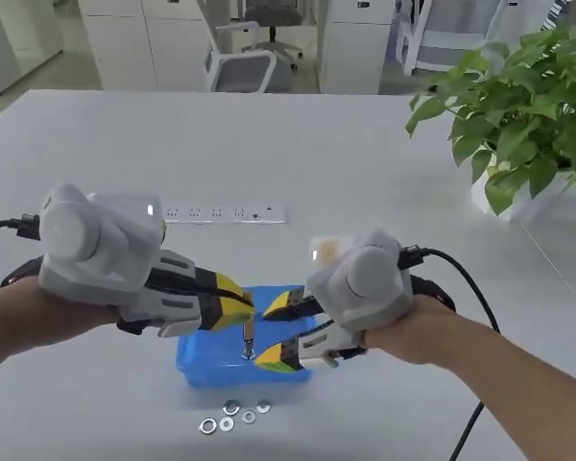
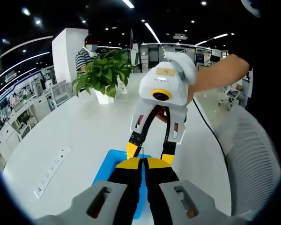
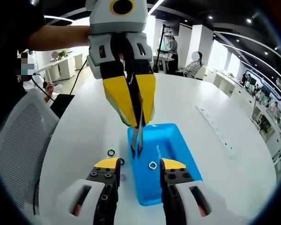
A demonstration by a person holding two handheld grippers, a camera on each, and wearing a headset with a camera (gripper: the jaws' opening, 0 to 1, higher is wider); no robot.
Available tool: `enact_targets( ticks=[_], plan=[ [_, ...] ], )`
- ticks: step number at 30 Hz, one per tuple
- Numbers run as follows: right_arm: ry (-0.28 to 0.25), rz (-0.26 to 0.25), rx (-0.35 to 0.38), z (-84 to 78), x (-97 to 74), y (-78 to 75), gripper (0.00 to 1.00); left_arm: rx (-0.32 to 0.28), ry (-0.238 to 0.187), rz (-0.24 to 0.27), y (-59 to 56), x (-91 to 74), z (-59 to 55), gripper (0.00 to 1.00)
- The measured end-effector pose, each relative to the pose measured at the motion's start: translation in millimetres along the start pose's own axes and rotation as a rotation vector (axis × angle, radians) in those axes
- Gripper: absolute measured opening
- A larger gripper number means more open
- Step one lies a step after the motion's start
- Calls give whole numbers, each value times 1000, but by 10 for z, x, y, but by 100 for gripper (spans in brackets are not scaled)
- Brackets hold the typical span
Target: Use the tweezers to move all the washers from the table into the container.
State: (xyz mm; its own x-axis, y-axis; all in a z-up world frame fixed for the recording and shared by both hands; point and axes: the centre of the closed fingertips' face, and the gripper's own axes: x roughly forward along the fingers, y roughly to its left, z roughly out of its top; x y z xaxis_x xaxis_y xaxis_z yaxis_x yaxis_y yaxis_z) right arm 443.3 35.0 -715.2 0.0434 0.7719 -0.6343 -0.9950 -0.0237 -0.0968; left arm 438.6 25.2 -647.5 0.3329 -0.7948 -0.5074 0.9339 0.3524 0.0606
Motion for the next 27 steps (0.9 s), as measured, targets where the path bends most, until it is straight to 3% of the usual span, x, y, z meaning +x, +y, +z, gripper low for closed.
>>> enact_targets(
  ticks=[13,27],
  plan=[
    [5,-61,46,-157,-276,117,40,11,7,-24,-151,23,12,6],
    [17,-81,70,-279,-378,218,43,17,-3,-60,-282,107,-40,6]
  ],
)
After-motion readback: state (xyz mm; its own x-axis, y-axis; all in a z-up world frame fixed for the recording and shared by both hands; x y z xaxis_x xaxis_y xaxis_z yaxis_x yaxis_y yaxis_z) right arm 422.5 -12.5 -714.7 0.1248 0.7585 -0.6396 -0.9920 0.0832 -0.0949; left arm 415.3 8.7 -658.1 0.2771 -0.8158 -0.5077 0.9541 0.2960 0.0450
